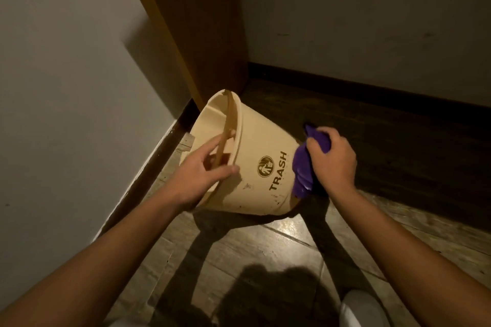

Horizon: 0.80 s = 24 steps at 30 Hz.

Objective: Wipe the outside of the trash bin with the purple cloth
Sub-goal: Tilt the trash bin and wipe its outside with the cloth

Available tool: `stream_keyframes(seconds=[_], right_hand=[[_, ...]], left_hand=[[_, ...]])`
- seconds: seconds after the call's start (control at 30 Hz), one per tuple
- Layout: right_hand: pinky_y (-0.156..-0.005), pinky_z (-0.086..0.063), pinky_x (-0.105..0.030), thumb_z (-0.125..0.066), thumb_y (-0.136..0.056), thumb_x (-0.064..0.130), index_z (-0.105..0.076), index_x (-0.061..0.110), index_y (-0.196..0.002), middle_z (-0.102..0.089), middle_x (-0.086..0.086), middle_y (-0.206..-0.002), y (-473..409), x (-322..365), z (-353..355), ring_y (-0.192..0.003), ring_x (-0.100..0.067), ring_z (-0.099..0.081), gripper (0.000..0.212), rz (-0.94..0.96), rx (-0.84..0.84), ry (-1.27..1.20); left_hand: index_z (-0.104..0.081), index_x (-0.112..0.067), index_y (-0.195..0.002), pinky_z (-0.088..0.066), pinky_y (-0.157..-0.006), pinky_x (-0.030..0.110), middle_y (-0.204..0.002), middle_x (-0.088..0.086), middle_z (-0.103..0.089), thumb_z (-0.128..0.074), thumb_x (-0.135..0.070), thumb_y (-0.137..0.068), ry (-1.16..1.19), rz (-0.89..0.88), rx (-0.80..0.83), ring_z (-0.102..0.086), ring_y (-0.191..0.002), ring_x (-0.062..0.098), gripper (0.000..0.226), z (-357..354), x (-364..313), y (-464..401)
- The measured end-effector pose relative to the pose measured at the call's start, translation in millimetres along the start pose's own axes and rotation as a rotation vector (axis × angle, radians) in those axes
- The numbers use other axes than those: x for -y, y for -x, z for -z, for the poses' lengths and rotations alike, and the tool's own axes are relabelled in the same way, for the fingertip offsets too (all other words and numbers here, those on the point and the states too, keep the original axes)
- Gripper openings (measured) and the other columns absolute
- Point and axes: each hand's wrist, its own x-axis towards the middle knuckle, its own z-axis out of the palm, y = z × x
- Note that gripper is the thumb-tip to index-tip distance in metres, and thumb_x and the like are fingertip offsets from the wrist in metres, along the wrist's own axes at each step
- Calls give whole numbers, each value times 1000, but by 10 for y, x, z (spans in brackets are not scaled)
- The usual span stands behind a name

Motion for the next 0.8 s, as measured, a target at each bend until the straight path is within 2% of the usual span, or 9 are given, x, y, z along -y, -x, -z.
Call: stream_keyframes(seconds=[0.07, 0.1, 0.17, 0.23, 0.37, 0.43, 0.5, 0.63, 0.8], right_hand=[[-75, -45, -22, -59, -99, 47, -53, 34, -138, -57, 5, -123, -70, 331, 108, -99, -7, -58, 41, 65, 6, -121], [-74, -45, -20, -58, -99, 49, -54, 34, -138, -58, 7, -124, -82, 490, 141, -97, -4, -58, 42, 100, 13, -167], [-80, -50, -23, -55, -100, 53, -53, 35, -140, -59, 8, -128, -48, 749, 124, -102, -3, -58, 45, 157, 29, -198], [-92, -51, -32, -52, -101, 54, -48, 32, -147, -55, 4, -139, 60, 941, 7, -115, -10, -57, 51, 177, 54, -173], [-95, -43, -31, -51, -101, 51, -35, 25, -155, -43, -5, -152, 352, 1188, -345, -129, -19, -49, 62, 330, 36, -150], [-91, -44, -33, -50, -99, 51, -36, 27, -154, -44, -7, -152, 465, 1183, -516, -128, -23, -48, 62, 427, 25, -96], [-96, -44, -38, -48, -99, 52, -39, 30, -152, -44, -8, -153, 551, 1041, -644, -130, -27, -46, 59, 483, -1, 25], [-104, -42, -41, -48, -100, 50, -47, 32, -146, -46, -4, -152, 437, 504, -729, -135, -26, -45, 50, 276, 4, 100], [-80, -44, -31, -50, -102, 40, -52, 26, -143, -58, -6, -132, 109, -198, -646, -108, -22, -60, 43, -88, 92, 41]], left_hand=[[-41, -69, -135, -52, -91, 33, -118, -26, -70, -74, -27, -89, -65, 29, 189, -63, -114, -2, 70, 25, 83, 68], [-46, -69, -130, -54, -92, 33, -119, -29, -69, -71, -23, -92, -128, 18, 213, -62, -114, -5, 65, 27, 124, 88], [-64, -49, -121, -56, -97, 38, -116, -21, -71, -65, -14, -95, -245, -29, 146, -64, -113, 0, 43, 4, 168, 93], [-68, -33, -118, -56, -97, 43, -116, -10, -72, -61, -9, -97, -243, -50, 85, -65, -113, 9, 33, -41, 147, 87], [-67, -27, -115, -59, -84, 41, -102, 8, -71, -58, -3, -93, -196, -65, 29, -68, -95, 24, 33, -132, 115, 54], [-67, -24, -106, -56, -67, 33, -79, 0, -66, -58, 0, -90, -197, -79, -21, -63, -73, 18, 30, -144, 131, 46], [-66, -19, -104, -57, -68, 41, -77, 3, -63, -58, 3, -89, -203, -74, -53, -62, -71, 22, 27, -141, 119, 54], [-64, -16, -119, -55, -95, 53, -104, -1, -71, -59, 2, -93, -217, 7, -70, -67, -101, 19, 33, -63, 128, 100], [-59, -19, -131, -51, -102, 51, -117, -4, -70, -61, 3, -91, -266, 20, -18, -63, -113, 15, 46, -36, 155, 105]])
